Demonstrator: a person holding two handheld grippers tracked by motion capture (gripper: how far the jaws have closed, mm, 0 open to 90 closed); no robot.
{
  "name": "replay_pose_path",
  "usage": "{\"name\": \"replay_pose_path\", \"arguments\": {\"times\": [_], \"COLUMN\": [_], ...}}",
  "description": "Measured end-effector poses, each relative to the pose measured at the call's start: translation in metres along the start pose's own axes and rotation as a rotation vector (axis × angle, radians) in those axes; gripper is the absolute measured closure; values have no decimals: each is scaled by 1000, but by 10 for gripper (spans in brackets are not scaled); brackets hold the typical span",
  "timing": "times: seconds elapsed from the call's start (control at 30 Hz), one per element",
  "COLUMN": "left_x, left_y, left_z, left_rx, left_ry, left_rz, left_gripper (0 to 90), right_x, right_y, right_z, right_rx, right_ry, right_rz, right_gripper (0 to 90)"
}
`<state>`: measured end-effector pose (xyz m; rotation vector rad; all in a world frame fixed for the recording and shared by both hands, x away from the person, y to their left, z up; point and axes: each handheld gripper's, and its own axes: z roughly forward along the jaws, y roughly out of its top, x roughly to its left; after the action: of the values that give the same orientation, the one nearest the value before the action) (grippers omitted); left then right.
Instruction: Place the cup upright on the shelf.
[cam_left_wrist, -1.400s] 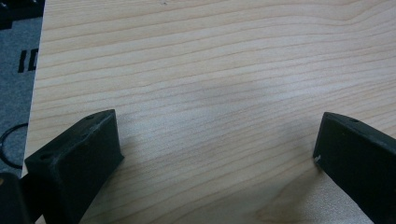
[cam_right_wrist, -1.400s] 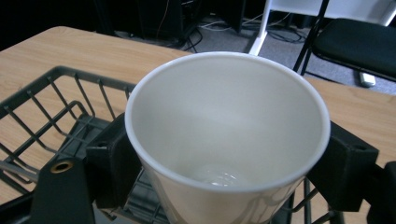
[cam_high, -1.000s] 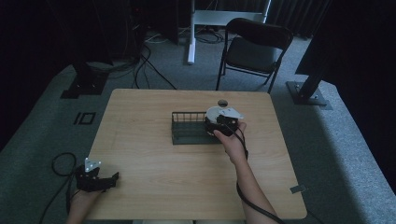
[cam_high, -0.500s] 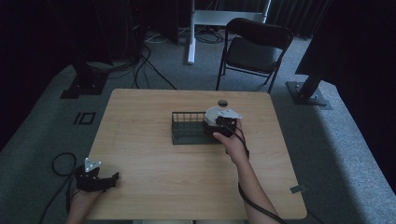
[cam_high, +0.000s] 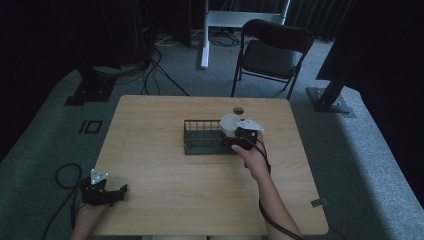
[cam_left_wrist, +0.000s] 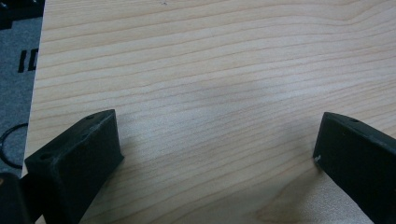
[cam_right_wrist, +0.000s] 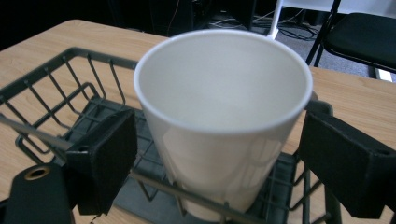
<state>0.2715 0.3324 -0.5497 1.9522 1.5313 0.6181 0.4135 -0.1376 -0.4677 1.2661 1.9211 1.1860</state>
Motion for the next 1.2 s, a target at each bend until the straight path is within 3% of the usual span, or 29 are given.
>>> {"name": "replay_pose_path", "arguments": {"times": [0.33,0.4,1.2], "left_x": [0,0,0], "left_y": [0,0,0], "left_z": [0,0,0], "left_rx": [0,0,0], "left_ry": [0,0,0], "left_rz": [0,0,0], "left_gripper": [9,9,9], "right_x": [-5,-6,-23], "right_y": [-7,-9,-49], "right_z": [-16,-19,-40], "right_rx": [-22,-18,4], "right_ry": [-6,-24,-9], "right_rz": [6,-2,42], "right_gripper": [118,118,118]}}
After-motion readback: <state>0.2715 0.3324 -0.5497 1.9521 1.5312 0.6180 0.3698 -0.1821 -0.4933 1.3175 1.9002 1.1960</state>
